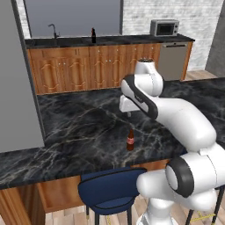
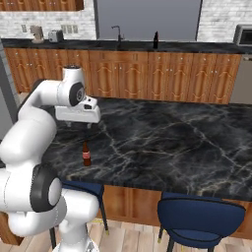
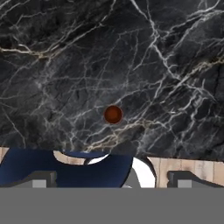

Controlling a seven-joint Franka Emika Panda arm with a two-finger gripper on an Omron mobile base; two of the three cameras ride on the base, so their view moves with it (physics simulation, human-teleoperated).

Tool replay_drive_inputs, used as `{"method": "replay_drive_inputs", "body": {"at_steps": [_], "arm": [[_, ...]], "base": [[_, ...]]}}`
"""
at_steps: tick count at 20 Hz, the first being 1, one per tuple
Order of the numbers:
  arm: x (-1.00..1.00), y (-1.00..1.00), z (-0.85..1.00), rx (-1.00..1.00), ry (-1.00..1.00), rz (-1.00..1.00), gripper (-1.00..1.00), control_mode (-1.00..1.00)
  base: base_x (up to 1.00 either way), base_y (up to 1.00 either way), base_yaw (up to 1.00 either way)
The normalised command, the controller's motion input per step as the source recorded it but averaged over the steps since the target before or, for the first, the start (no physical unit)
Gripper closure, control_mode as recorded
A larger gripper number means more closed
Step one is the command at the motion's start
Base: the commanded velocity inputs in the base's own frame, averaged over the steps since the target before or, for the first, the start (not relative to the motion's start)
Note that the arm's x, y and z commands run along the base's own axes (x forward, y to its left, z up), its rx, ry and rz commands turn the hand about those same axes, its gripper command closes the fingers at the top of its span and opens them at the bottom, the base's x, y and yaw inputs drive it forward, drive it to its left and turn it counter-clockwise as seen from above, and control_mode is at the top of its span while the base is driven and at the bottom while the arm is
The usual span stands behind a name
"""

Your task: Place the large bottle from the dining counter next to the other large bottle outside the sink, and place the small bottle from the dining counter next to the other small bottle inside the sink.

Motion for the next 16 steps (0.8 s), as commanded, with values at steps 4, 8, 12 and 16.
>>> {"method": "replay_drive_inputs", "body": {"at_steps": [4,8,12,16], "arm": [[0.3,0.0,-0.04,0.0,0.01,-0.18,-1.0,-1.0],[0.19,0.0,-0.16,0.0,0.0,-0.13,-1.0,-1.0],[0.09,0.0,-0.25,0.0,0.0,-0.04,-1.0,-1.0],[0.16,0.0,-0.27,0.0,0.01,-0.02,-1.0,-1.0]], "base": [[0.0,0.0,0.0],[0.0,0.0,0.0],[0.0,0.0,0.0],[0.0,0.0,0.0]]}}
